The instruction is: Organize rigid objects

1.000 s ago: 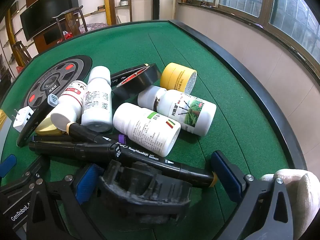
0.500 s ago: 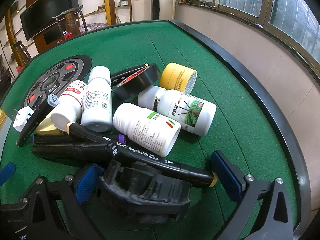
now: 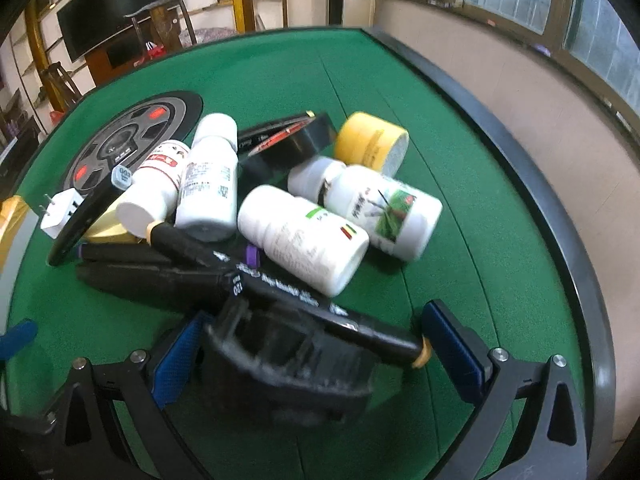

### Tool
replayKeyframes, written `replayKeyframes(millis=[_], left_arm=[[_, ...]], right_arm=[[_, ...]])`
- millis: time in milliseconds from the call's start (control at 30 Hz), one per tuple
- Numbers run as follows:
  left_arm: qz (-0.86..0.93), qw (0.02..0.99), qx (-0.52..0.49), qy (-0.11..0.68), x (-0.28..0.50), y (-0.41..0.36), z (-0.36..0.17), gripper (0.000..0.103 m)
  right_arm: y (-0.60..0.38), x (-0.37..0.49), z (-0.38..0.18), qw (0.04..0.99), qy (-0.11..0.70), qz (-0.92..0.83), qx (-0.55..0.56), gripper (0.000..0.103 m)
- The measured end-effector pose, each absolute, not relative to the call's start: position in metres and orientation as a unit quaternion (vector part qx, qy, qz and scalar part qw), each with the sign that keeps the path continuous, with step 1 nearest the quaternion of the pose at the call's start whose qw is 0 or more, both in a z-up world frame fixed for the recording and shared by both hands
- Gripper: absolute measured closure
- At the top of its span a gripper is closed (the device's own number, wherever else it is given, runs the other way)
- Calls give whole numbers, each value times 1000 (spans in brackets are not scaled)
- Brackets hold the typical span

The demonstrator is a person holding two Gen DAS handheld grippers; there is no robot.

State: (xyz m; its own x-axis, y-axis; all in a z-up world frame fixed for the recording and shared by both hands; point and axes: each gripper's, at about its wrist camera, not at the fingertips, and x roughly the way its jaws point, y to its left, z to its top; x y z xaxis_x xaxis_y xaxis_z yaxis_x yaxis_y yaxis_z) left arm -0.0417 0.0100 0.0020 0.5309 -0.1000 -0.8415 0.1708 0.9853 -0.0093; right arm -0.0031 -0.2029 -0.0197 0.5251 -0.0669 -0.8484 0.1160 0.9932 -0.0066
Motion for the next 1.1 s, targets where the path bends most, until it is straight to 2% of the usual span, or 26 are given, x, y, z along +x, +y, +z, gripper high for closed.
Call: replayKeyframes(millis=[167, 267, 300, 367, 433, 467, 500, 533, 567, 600, 733, 967, 1033, 1100], left_arm=[[-89, 874, 25, 477, -41, 15, 3, 1], [-105, 888, -42, 446, -53, 40, 19, 14], [-106, 893, -49, 435, -58, 47, 26, 14], [-106, 915, -39, 388, -76, 59, 51, 14], [-91, 945, -9, 314, -101, 72, 84, 12], [-85, 955, -4, 284, -111, 78, 97, 4], [-81, 964, -7, 253, -120, 86, 110, 0], [-85, 968, -12, 236, -124, 92, 117, 0], [-89, 968, -14, 235, -123, 97, 122, 0], [-84, 963, -9, 256, -115, 99, 123, 0], [-101, 944, -5, 313, -77, 100, 109, 1], [-125, 923, 66, 359, -29, 49, 72, 1], [-142, 915, 107, 361, -15, 25, 61, 8], [-153, 904, 135, 376, 0, 9, 51, 27]], right_arm=[[-197, -9, -22, 858, 511, -59, 17, 0], [-198, -14, -20, 857, 509, -66, 30, 1], [-197, -20, -15, 864, 499, -63, 38, 4], [-194, -35, 0, 883, 465, -61, 31, 6], [-192, -56, 27, 914, 398, -71, 19, 6], [-191, -68, 43, 932, 355, -78, 16, 6], [-191, -80, 56, 947, 309, -86, 15, 5], [-192, -93, 69, 962, 256, -93, 17, 1], [-193, -103, 78, 975, 199, -90, 24, 0], [-195, -105, 81, 979, 183, -87, 25, 0], [-210, -68, 67, 965, 242, -86, 56, 0], [-247, -70, 31, 952, 269, -91, 116, 0], [-244, -65, 26, 951, 275, -94, 105, 0], [-238, -61, 23, 949, 287, -84, 101, 0]])
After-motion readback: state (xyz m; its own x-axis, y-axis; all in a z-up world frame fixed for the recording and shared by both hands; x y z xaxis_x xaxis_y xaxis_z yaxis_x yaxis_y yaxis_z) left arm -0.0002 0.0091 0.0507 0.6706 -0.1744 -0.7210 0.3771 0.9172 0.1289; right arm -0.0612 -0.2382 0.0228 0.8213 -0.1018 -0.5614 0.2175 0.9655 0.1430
